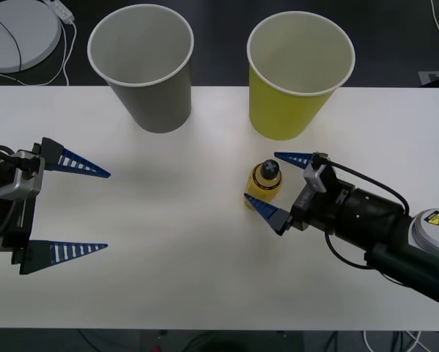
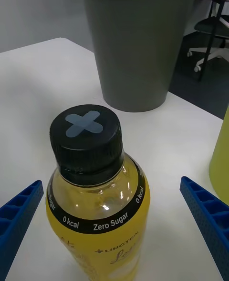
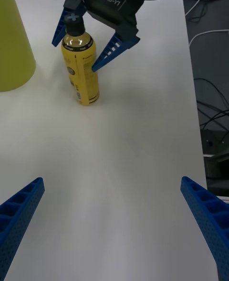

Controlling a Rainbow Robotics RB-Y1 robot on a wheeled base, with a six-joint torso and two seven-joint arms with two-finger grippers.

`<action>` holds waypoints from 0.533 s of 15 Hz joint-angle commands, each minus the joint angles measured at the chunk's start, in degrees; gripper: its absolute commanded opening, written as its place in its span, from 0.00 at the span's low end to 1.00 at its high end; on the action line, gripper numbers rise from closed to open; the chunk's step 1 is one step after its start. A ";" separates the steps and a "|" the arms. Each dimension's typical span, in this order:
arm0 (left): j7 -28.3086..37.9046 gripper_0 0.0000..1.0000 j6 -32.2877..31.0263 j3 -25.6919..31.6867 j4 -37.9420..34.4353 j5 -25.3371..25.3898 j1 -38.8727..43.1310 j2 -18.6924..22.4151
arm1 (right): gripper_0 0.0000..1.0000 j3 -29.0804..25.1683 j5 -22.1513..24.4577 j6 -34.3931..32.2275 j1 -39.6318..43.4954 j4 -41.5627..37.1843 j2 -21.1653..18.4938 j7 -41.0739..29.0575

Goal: Put the can into the green bin and the plastic bottle into the gray bin

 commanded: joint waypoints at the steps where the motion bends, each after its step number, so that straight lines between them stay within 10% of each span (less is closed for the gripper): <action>1: 0.00 1.00 0.00 0.00 0.00 -0.01 0.00 0.00 | 1.00 0.78 0.04 -0.01 -1.28 1.38 0.76 -0.08; 8: 0.00 1.00 0.00 0.00 0.00 -0.01 0.00 0.00 | 1.00 1.04 0.12 -2.03 -1.37 1.21 0.93 0.27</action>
